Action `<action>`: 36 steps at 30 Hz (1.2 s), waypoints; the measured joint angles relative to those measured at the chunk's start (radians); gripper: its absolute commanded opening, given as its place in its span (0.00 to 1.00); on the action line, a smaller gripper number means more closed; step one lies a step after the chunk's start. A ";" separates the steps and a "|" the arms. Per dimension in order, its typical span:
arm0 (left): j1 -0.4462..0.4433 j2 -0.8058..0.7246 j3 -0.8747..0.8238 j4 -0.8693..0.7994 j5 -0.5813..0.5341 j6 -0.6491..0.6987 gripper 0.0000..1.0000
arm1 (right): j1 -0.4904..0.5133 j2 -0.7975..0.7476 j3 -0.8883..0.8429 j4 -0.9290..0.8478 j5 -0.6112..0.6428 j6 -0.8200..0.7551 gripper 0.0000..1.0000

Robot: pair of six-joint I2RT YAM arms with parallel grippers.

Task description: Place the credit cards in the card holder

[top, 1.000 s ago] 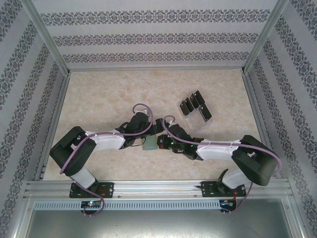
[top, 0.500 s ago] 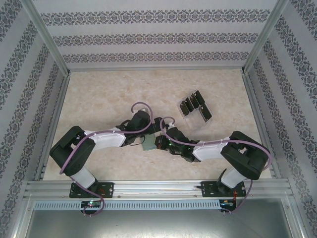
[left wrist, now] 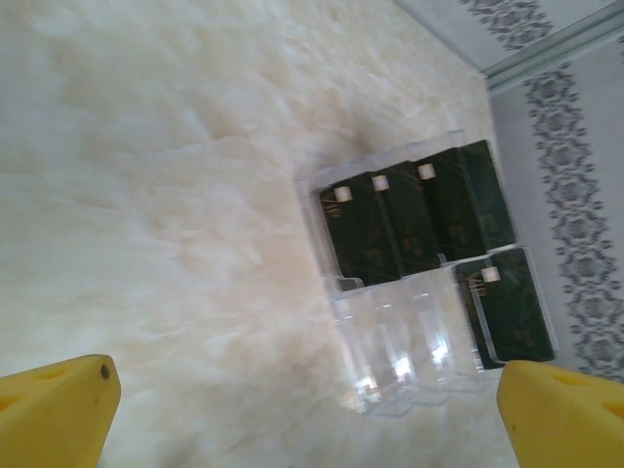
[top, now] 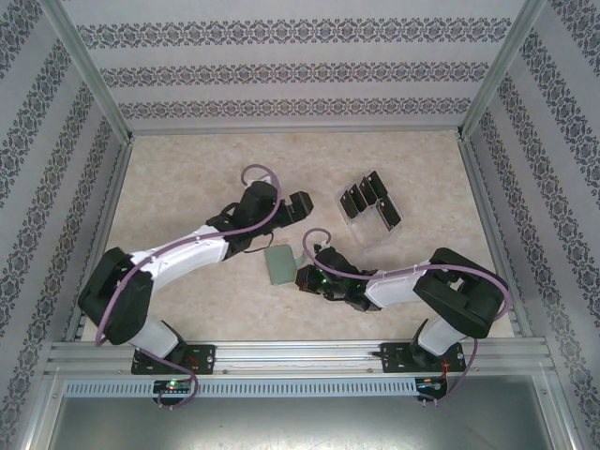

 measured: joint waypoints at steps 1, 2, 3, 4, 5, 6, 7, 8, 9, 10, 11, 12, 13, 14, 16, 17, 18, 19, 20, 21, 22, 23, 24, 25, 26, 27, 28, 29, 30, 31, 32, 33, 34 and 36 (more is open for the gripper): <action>0.013 -0.026 0.000 -0.045 -0.005 0.020 1.00 | 0.000 0.000 0.000 -0.001 -0.001 0.000 0.00; 0.026 -0.055 -0.002 -0.095 -0.017 0.043 1.00 | 0.000 0.000 0.000 -0.001 -0.003 0.000 0.00; 0.036 -0.081 -0.006 -0.133 -0.027 0.065 1.00 | 0.000 0.000 0.000 -0.001 -0.003 0.000 0.00; 0.047 -0.111 -0.016 -0.174 -0.041 0.089 1.00 | 0.000 0.000 0.000 -0.002 -0.003 0.000 0.00; 0.057 -0.142 -0.034 -0.209 -0.053 0.114 1.00 | 0.000 0.000 0.000 -0.002 -0.003 0.000 0.00; 0.065 -0.164 -0.051 -0.232 -0.059 0.133 1.00 | 0.000 0.000 0.002 -0.004 -0.003 0.000 0.00; 0.074 -0.190 -0.077 -0.263 -0.066 0.159 1.00 | 0.000 0.002 0.004 -0.005 -0.004 0.000 0.00; 0.080 -0.204 -0.098 -0.287 -0.070 0.182 1.00 | 0.000 0.005 0.008 -0.007 -0.004 0.000 0.00; 0.086 -0.211 -0.115 -0.311 -0.069 0.207 1.00 | 0.000 0.008 0.010 -0.008 -0.005 0.000 0.00; 0.090 -0.210 -0.126 -0.332 -0.069 0.229 1.00 | 0.000 0.010 0.012 -0.008 -0.007 0.000 0.00; 0.090 -0.202 -0.136 -0.353 -0.066 0.254 1.00 | 0.000 0.012 0.015 -0.009 -0.008 0.000 0.00; 0.091 -0.194 -0.142 -0.365 -0.062 0.269 1.00 | 0.000 0.013 0.017 -0.010 -0.009 0.000 0.00; 0.093 -0.183 -0.146 -0.377 -0.053 0.286 1.00 | 0.000 0.015 0.019 -0.011 -0.011 0.000 0.00; 0.093 -0.170 -0.148 -0.383 -0.045 0.302 1.00 | 0.000 0.017 0.022 -0.013 -0.013 0.000 0.00; 0.094 -0.147 -0.150 -0.388 -0.035 0.320 0.98 | 0.000 0.021 0.027 -0.016 -0.015 0.000 0.00; 0.094 -0.137 -0.150 -0.388 -0.029 0.328 0.96 | 0.000 0.021 0.029 -0.018 -0.016 0.000 0.00; 0.094 -0.130 -0.150 -0.388 -0.021 0.334 0.95 | 0.000 0.021 0.029 -0.019 -0.016 0.000 0.00; 0.094 -0.126 -0.151 -0.388 -0.014 0.339 0.94 | 0.000 0.021 0.031 -0.023 -0.018 0.000 0.00; 0.094 -0.126 -0.154 -0.388 -0.008 0.344 0.93 | 0.000 0.021 0.032 -0.027 -0.019 0.000 0.00; 0.094 -0.126 -0.157 -0.390 -0.004 0.348 0.92 | 0.000 0.021 0.034 -0.030 -0.019 0.000 0.00; 0.093 -0.126 -0.159 -0.394 0.004 0.352 0.91 | 0.000 0.021 0.035 -0.034 -0.019 0.000 0.00; 0.089 -0.128 -0.163 -0.399 0.007 0.355 0.90 | 0.000 0.021 0.037 -0.037 -0.019 0.000 0.00; 0.085 -0.131 -0.167 -0.405 0.010 0.357 0.90 | 0.000 0.021 0.039 -0.040 -0.019 0.000 0.00; 0.077 -0.141 -0.178 -0.413 0.013 0.359 0.90 | 0.000 0.021 0.040 -0.044 -0.019 0.000 0.00; 0.068 -0.152 -0.190 -0.420 0.018 0.359 0.89 | 0.000 0.021 0.042 -0.047 -0.020 0.000 0.00; 0.058 -0.163 -0.202 -0.426 0.022 0.359 0.89 | 0.000 0.022 0.044 -0.050 -0.020 0.000 0.00; 0.043 -0.177 -0.217 -0.433 0.027 0.359 0.89 | 0.000 0.023 0.045 -0.053 -0.021 0.000 0.00; 0.028 -0.188 -0.233 -0.437 0.031 0.359 0.89 | 0.000 0.023 0.047 -0.054 -0.022 0.000 0.00; 0.012 -0.197 -0.248 -0.439 0.034 0.358 0.89 | 0.000 0.024 0.047 -0.054 -0.022 0.000 0.00; 0.000 -0.202 -0.261 -0.439 0.036 0.357 0.89 | 0.000 0.025 0.047 -0.054 -0.023 0.000 0.00; -0.014 -0.204 -0.274 -0.438 0.037 0.354 0.89 | 0.000 0.026 0.048 -0.055 -0.023 0.000 0.00; -0.025 -0.204 -0.284 -0.438 0.037 0.350 0.90 | 0.000 0.028 0.050 -0.055 -0.023 0.000 0.00; -0.032 -0.203 -0.293 -0.438 0.037 0.347 0.90 | 0.000 0.029 0.051 -0.056 -0.023 0.000 0.00; -0.043 -0.198 -0.306 -0.438 0.034 0.338 0.90 | -0.001 0.032 0.053 -0.056 -0.026 0.000 0.00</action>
